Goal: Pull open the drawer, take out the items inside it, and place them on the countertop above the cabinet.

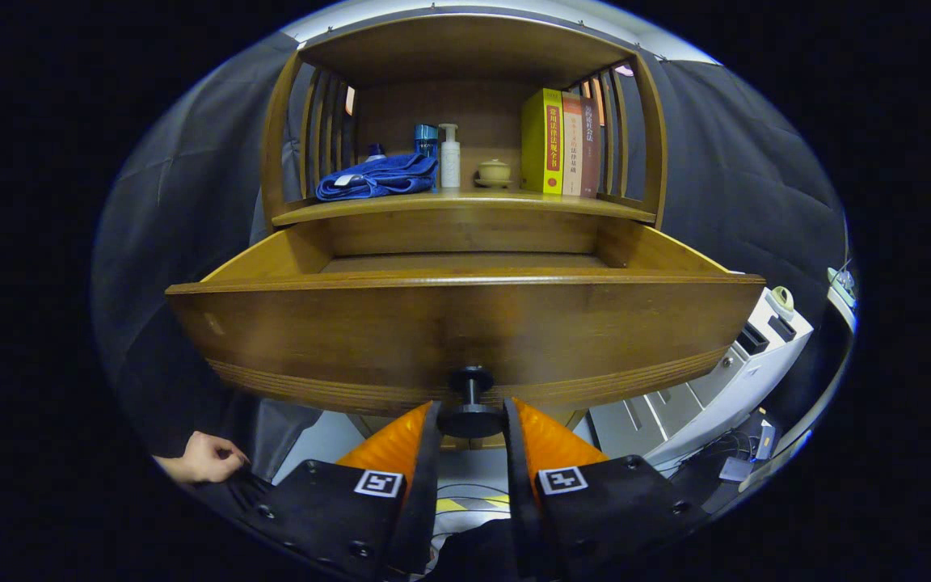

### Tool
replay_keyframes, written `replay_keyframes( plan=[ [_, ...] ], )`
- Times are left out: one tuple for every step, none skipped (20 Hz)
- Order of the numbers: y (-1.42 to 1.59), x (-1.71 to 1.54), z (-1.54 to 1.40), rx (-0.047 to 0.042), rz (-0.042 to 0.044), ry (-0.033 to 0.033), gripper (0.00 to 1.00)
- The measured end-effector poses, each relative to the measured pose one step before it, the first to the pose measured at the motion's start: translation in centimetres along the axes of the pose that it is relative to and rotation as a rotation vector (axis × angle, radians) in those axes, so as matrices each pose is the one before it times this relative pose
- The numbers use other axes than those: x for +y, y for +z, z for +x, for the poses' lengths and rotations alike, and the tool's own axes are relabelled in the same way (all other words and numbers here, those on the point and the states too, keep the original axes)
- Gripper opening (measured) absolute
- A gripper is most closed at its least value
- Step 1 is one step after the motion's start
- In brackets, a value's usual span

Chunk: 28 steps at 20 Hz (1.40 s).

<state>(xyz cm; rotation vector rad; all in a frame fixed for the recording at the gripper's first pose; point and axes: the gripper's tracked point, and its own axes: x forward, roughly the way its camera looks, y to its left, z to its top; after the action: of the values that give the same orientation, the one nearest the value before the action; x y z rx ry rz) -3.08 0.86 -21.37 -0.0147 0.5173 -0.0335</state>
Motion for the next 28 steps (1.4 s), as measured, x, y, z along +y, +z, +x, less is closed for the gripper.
replay_keyframes(
  plan=[
    [-0.110, 0.021, -0.188, 0.00318, 0.00996, 0.00373, 0.50],
    [0.293, 0.130, -0.333, -0.00589, 0.00028, 0.00776, 0.55],
    [0.599, -0.056, -0.378, -0.01868, -0.00437, -0.00044, 0.56],
    [0.712, -0.028, -0.441, -0.01743, -0.01320, 0.00053, 0.64],
    [0.365, 0.098, -0.536, -0.00861, -0.01397, 0.00026, 0.72],
    [0.478, 0.089, -0.353, -0.00501, -0.00082, 0.00333, 0.80],
    [0.403, 0.278, -0.490, -0.00406, 0.01315, 0.01121, 0.88],
    [0.567, 0.395, -0.385, -0.00293, 0.01802, 0.01508, 0.96],
    [0.720, 0.249, -0.403, -0.00554, 0.01729, 0.01212, 0.97],
    [0.955, 0.141, -0.407, -0.00596, 0.00793, 0.00921, 0.99],
    [1.147, 0.108, -0.337, -0.01152, 0.00661, 0.00645, 0.99],
    [1.445, -0.049, -0.210, -0.01787, -0.00255, 0.00292, 0.99],
    [1.549, -0.104, -0.075, -0.01925, -0.01047, 0.00177, 0.99],
    [1.253, -0.363, 0.281, -0.00215, -0.01812, -0.00451, 0.98],
    [0.718, -0.253, 0.310, 0.00648, -0.01376, 0.00213, 0.98],
    [0.655, -0.303, 0.729, 0.01452, -0.00011, -0.00224, 0.98],
    [0.658, -0.090, 0.825, 0.01164, -0.00295, 0.00797, 0.99],
    [0.617, -0.243, 0.965, 0.00868, 0.00021, -0.00358, 0.98],
    [0.417, -0.245, 1.040, 0.02154, -0.00338, 0.00087, 0.99],
    [0.373, -0.057, 1.288, 0.02703, -0.00129, 0.00165, 0.99],
    [0.405, -0.252, 1.120, 0.01890, 0.00549, -0.00658, 0.99],
    [0.134, -0.113, 1.086, 0.03230, -0.00266, 0.00100, 0.99],
    [0.368, 0.132, 1.071, 0.02441, 0.00061, 0.00344, 0.99],
    [0.174, -0.037, 1.112, 0.02888, -0.00839, -0.00113, 0.99],
    [0.267, -0.192, 1.016, 0.02863, -0.00727, -0.00672, 0.99],
    [0.224, 0.172, 0.918, 0.02115, -0.00317, 0.00226, 0.99],
    [0.035, 0.104, 0.911, 0.03154, -0.00466, -0.00294, 0.99],
    [-0.062, 0.002, 0.914, 0.02713, -0.00264, 0.00035, 0.99]
  ],
)
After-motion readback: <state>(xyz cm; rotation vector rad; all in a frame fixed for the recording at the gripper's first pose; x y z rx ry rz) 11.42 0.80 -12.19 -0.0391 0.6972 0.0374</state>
